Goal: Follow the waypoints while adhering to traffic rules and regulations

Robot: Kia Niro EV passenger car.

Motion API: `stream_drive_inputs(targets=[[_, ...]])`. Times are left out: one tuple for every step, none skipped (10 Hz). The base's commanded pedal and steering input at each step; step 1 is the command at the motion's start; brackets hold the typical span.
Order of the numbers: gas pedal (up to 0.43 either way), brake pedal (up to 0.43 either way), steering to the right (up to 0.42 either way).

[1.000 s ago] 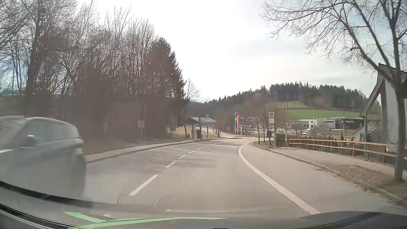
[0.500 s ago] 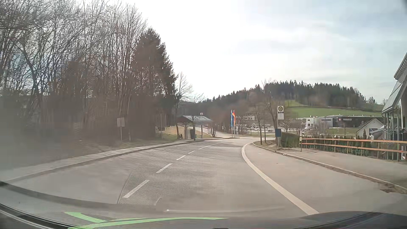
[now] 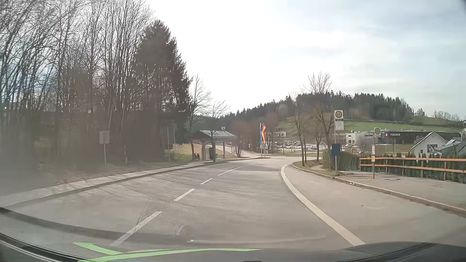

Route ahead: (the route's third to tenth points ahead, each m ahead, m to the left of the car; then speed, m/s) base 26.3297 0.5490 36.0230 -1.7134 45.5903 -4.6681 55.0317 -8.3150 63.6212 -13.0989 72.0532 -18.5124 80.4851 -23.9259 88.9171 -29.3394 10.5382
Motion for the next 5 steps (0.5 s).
stream_drive_inputs(targets=[[0.0, 0.0, 0.022], [0.0, 0.0, 0.024], [0.0, 0.0, 0.025], [0.0, 0.0, 0.025], [0.0, 0.0, 0.026]])
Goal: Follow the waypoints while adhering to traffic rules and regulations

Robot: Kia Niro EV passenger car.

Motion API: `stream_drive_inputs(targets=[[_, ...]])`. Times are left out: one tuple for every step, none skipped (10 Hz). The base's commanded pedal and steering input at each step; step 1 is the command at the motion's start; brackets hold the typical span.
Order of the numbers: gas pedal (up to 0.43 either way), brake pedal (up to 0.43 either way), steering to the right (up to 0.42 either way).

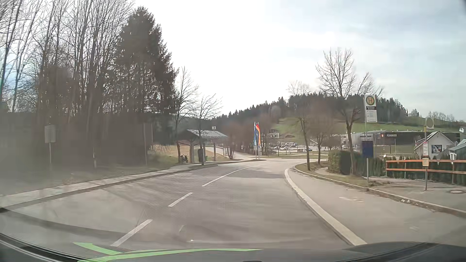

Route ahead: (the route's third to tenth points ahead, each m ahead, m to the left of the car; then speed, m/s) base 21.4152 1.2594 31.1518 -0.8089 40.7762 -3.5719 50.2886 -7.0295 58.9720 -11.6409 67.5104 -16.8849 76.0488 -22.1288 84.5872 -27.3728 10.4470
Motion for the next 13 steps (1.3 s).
stream_drive_inputs(targets=[[0.0, 0.0, 0.026], [0.0, 0.0, 0.027], [0.0, 0.0, 0.029], [0.0, 0.0, 0.03], [0.0, 0.0, 0.031], [0.02, 0.0, 0.033], [0.028, 0.0, 0.034], [0.028, 0.0, 0.035], [0.028, 0.0, 0.035], [0.039, 0.0, 0.036], [0.039, 0.0, 0.035], [0.039, 0.0, 0.037], [0.039, 0.0, 0.039]])
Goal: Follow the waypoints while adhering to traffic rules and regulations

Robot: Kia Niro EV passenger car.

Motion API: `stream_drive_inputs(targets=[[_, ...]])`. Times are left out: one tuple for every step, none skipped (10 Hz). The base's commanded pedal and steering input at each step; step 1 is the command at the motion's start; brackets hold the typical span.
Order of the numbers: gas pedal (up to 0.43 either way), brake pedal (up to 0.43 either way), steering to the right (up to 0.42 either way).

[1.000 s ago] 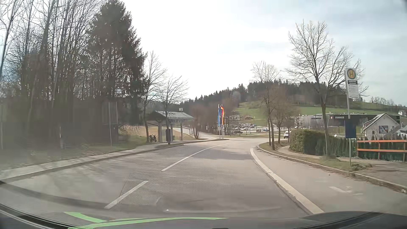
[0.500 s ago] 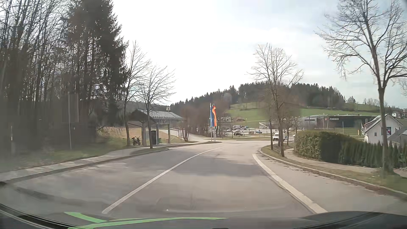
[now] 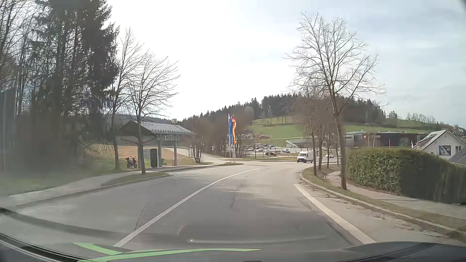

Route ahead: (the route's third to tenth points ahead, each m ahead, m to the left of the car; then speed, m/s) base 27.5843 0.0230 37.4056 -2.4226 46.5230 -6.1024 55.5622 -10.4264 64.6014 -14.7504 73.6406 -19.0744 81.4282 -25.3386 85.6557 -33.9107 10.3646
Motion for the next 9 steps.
stream_drive_inputs(targets=[[0.039, 0.0, 0.039], [0.039, 0.0, 0.04], [0.039, 0.0, 0.042], [0.039, 0.0, 0.045], [0.039, 0.0, 0.045], [0.039, 0.0, 0.045], [0.039, 0.0, 0.045], [0.028, 0.0, 0.045], [0.028, 0.0, 0.045]])
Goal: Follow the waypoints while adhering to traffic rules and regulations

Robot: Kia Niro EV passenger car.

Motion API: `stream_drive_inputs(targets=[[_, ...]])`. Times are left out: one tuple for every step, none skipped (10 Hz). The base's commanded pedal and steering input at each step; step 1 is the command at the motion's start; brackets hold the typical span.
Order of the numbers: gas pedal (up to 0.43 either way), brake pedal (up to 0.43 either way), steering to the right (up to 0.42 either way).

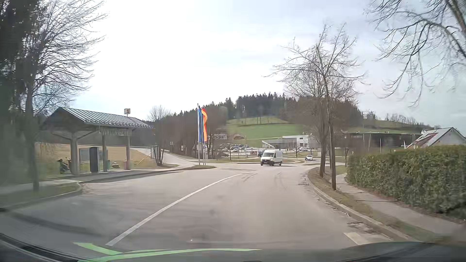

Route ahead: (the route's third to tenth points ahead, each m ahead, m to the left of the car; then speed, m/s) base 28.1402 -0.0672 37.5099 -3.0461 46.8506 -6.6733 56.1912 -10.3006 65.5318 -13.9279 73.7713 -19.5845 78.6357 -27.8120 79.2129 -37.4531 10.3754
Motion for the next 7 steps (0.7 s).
stream_drive_inputs(targets=[[0.02, 0.0, 0.045], [0.02, 0.0, 0.045], [0.02, 0.0, 0.045], [0.02, 0.0, 0.044], [0.0, 0.0, 0.044], [0.0, 0.0, 0.044], [0.0, 0.0, 0.044]])
